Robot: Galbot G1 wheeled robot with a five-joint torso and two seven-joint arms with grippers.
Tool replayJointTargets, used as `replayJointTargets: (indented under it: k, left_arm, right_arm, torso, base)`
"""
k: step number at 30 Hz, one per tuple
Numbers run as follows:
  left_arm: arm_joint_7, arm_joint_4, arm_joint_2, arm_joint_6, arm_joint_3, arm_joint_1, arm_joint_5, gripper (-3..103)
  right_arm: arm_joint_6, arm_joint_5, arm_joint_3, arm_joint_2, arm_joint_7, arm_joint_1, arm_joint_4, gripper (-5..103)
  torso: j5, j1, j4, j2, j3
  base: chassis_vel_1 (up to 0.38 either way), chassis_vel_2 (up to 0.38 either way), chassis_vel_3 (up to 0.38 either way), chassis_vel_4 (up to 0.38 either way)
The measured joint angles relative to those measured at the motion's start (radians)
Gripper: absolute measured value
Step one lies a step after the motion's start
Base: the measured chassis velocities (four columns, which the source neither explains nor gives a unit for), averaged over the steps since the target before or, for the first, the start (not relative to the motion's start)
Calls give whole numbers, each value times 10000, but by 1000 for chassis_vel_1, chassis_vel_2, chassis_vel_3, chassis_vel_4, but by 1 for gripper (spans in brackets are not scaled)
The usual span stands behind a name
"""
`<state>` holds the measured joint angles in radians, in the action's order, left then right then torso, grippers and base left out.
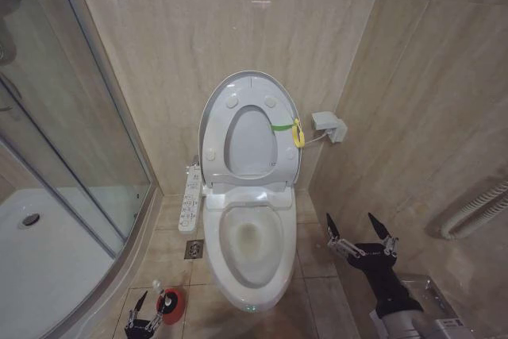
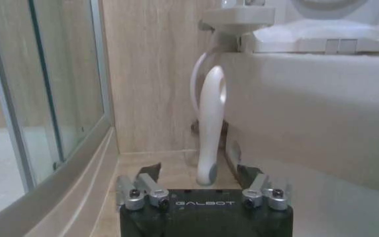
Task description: Open the toilet lid, clean the toilet bowl with a toilet brush, close the toilet lid, and flush.
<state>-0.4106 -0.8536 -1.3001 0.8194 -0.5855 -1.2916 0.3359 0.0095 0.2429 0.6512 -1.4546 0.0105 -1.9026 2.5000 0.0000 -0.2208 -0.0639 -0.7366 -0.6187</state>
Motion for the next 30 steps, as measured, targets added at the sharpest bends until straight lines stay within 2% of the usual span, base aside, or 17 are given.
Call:
replayJointTargets:
  k: [3, 6, 7, 8, 11, 12, 13, 15, 16, 19, 21, 24, 26, 29, 30]
  left_arm:
    - [342, -537, -66, -8, -132, -248, -172, 80]
    - [1329, -2443, -157, -47, -248, -1127, -230, 80]
    - [1329, -2443, -157, -47, -248, -1127, -230, 80]
    - [1577, -3136, -177, -134, -292, -1485, -233, 100]
    - [2338, -5885, -283, -782, -539, -3221, -300, 100]
    - [2338, -5885, -283, -782, -539, -3221, -300, 100]
    - [2595, -6676, -318, -928, -599, -3692, -335, 100]
    - [3091, -8297, -490, -865, -731, -4514, -418, 100]
    - [3091, -8297, -490, -865, -731, -4514, -418, 100]
    - [3669, -10141, -733, -830, -811, -5361, -923, 100]
    - [3763, -10472, -782, -824, -882, -5513, -1194, 100]
    - [4333, -11573, -917, -896, -995, -6103, -1853, 100]
    - [4570, -11958, -930, -1084, -921, -6353, -1913, 100]
    - [5006, -12966, -992, -1657, -749, -7080, -2038, 100]
    - [5006, -12966, -992, -1657, -749, -7080, -2038, 100]
  right_arm:
    - [0, 0, 0, 0, 0, 0, 0, 100]
    - [0, 0, 0, 1, -2, 0, 0, 100]
    - [0, 0, 0, 1, -2, 0, 0, 100]
    - [0, 0, 0, 0, 1, 0, 0, 100]
    - [0, 0, 0, 0, 0, 0, 0, 100]
    - [0, 0, 0, 0, 0, 0, 0, 100]
    - [0, 0, 0, 2, -4, 0, 0, 100]
    - [0, 0, 0, 0, -2, 0, 0, 100]
    - [0, 0, 0, 0, -2, 0, 0, 100]
    - [0, 0, 0, 0, -1, 0, 0, 100]
    - [0, 0, 0, 0, -1, 0, 0, 100]
    - [0, 0, 0, 0, 2, 0, 0, 100]
    - [0, 0, 0, 0, -2, 0, 0, 100]
    - [0, 0, 0, 0, 1, 0, 0, 100]
    - [0, 0, 0, 0, 1, 0, 0, 100]
  torso:
    - [-4, 0, 0, 0, 0]
    - [-3, 1, -1, -1, 1]
    - [-3, 1, -1, -1, 1]
    - [-2, 1, -4, -1, 2]
    - [2, 2, 5, -1, 1]
    - [2, 2, 5, -1, 1]
    - [0, 2, 6, -2, 2]
    - [3, 4, 3, -4, 2]
    - [3, 4, 3, -4, 2]
    - [3, 3, -1, -3, 2]
    - [4, 3, 0, -3, 2]
    - [1, 3, -1, -3, 2]
    - [-1, 3, -1, -3, 2]
    - [-1, 3, 0, -3, 2]
    - [-1, 3, 0, -3, 2]
  base:
    - [0, 0, 0, 0]
    - [0, 0, 0, 0]
    - [0, 0, 0, 0]
    - [0, 0, 0, 0]
    - [0, 0, 0, 0]
    - [0, 0, 0, 0]
    - [0, 0, 0, 0]
    - [0, 0, 0, 0]
    - [0, 0, 0, 0]
    - [0, 0, 0, 0]
    - [0, 0, 0, 0]
    - [0, 0, 0, 0]
    - [0, 0, 0, 0]
    - [0, 0, 0, 0]
    - [0, 0, 0, 0]
